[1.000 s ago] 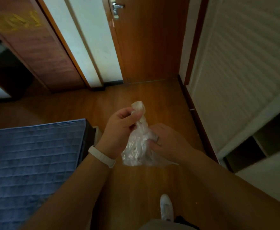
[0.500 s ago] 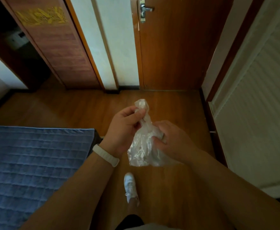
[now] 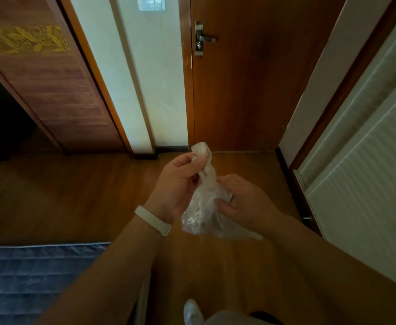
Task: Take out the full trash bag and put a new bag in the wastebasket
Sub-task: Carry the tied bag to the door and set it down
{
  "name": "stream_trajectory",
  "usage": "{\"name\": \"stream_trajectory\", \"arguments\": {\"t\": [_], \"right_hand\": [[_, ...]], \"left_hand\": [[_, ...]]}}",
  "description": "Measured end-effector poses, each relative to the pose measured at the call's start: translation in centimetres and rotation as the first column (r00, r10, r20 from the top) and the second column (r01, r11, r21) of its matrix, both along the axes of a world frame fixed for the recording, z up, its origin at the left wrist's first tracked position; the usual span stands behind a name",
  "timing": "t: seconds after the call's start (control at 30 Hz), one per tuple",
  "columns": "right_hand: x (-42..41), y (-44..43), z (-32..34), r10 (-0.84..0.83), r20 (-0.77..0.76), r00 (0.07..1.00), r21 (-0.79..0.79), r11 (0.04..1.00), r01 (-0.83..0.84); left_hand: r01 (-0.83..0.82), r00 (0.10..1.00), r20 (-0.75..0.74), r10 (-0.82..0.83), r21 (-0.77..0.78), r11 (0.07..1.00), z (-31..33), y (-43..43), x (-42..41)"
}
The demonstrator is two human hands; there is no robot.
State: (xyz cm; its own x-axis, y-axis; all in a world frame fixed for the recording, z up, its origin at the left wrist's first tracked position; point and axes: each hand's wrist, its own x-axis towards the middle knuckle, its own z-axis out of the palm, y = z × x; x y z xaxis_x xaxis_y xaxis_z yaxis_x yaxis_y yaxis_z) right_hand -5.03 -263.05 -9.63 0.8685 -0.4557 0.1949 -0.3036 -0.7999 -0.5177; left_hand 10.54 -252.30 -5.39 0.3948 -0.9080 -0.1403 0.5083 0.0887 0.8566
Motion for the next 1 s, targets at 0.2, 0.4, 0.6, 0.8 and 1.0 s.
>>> {"name": "stream_trajectory", "arguments": {"t": [0.2,0.4,0.6,0.8,1.0], "right_hand": [[7.2,-3.0,-0.3,0.004,-0.002,1.0,0.026,1.0,-0.004],[14.3,-7.1,-2.8,0.018,-0.01,1.0,0.081,0.997,-0.017],[23.5,-13.3,-5.5,0.077,-0.01,0.997,0.143,0.987,-0.075],[33.3,-20.7,-6.8,0.117,-0.04,0.992,0.181,0.978,-0.107],[41.5,-27.4,-6.1,0.141,-0.047,0.989,0.197,0.972,-0.129]], "left_hand": [[0.022,0.999,-0.026,-0.022,0.007,1.0,-0.3,-3.0,7.0],[-0.031,1.0,0.005,0.031,0.067,0.997,-1.7,-6.8,13.8],[-0.125,0.99,0.083,0.113,0.146,0.981,-3.1,-12.0,21.6],[-0.181,0.978,0.144,0.152,0.218,0.959,-3.2,-19.1,30.3],[-0.263,0.96,0.163,0.229,0.229,0.937,-2.7,-25.2,36.9]]}}
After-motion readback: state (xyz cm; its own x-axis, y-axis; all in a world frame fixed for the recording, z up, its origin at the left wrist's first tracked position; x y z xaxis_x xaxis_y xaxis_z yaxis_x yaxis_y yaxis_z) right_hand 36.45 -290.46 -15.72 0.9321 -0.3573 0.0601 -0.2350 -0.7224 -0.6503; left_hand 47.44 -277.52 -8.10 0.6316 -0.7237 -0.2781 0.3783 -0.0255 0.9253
